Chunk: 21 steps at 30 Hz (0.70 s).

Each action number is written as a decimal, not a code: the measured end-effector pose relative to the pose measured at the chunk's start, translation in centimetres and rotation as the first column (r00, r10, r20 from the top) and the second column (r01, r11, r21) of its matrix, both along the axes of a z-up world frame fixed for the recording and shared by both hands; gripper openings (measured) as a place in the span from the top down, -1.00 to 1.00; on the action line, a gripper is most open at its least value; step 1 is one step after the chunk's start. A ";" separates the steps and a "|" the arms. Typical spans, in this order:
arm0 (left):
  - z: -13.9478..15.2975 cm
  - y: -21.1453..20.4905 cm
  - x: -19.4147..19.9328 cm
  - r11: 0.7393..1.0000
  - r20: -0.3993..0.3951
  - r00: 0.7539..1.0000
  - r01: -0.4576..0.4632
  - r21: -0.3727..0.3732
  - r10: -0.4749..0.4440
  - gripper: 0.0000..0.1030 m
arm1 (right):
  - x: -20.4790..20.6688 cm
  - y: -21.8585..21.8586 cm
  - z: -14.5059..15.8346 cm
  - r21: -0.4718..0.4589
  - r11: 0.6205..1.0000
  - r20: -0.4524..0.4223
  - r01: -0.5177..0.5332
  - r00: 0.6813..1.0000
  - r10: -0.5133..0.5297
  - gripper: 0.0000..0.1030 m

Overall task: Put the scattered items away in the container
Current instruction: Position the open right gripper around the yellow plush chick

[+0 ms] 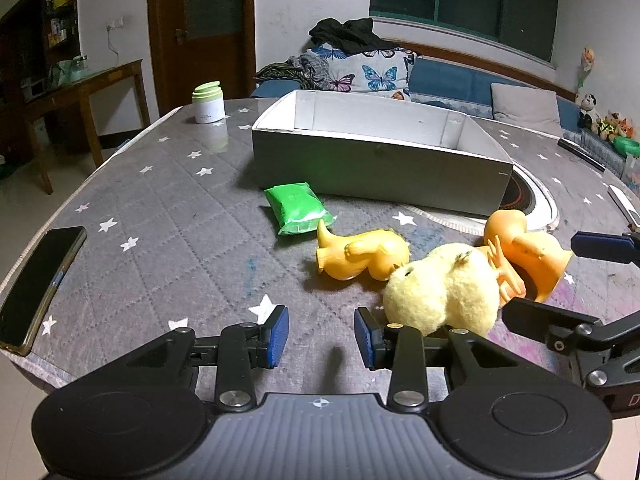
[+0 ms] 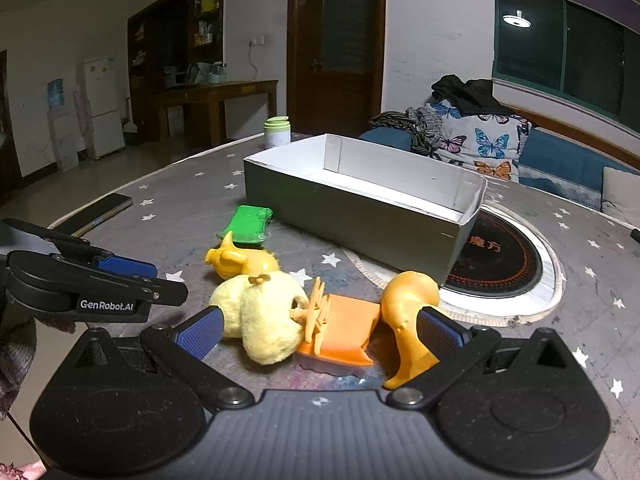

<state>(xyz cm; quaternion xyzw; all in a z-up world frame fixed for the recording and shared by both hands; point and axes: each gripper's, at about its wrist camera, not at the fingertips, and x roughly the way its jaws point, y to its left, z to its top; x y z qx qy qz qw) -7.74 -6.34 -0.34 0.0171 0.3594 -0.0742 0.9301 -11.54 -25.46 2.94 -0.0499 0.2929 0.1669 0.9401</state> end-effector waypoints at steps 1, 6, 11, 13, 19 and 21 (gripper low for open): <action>0.0 0.0 0.0 1.000 -0.001 1.000 -0.001 0.002 0.001 0.25 | 0.4 -0.2 -0.2 -0.002 1.000 -0.002 -0.005 1.000 0.005 -1.00; -0.1 -0.1 0.0 1.000 0.000 1.000 0.000 0.007 0.000 0.25 | 0.9 -0.2 -0.7 -0.008 1.000 -0.002 -0.015 1.000 0.015 -1.00; -0.2 -0.2 0.1 1.000 -0.003 1.000 0.006 0.007 -0.006 0.25 | 1.2 -0.2 -0.8 -0.004 1.000 -0.010 -0.013 1.000 0.013 -1.00; -0.2 -0.3 0.2 1.000 -0.005 1.000 0.008 0.008 -0.008 0.25 | 1.3 -0.2 -0.9 -0.005 1.000 -0.013 -0.014 1.000 0.014 -1.00; -0.3 -0.4 0.3 1.000 -0.011 1.000 0.014 0.009 -0.013 0.25 | 1.6 -0.2 -1.1 -0.007 1.000 -0.013 -0.027 1.000 0.027 -1.00; -0.4 -0.5 0.4 1.000 -0.015 1.000 0.015 0.011 -0.015 0.25 | 1.7 -0.2 -1.2 -0.007 1.000 -0.015 -0.030 0.999 0.030 -1.00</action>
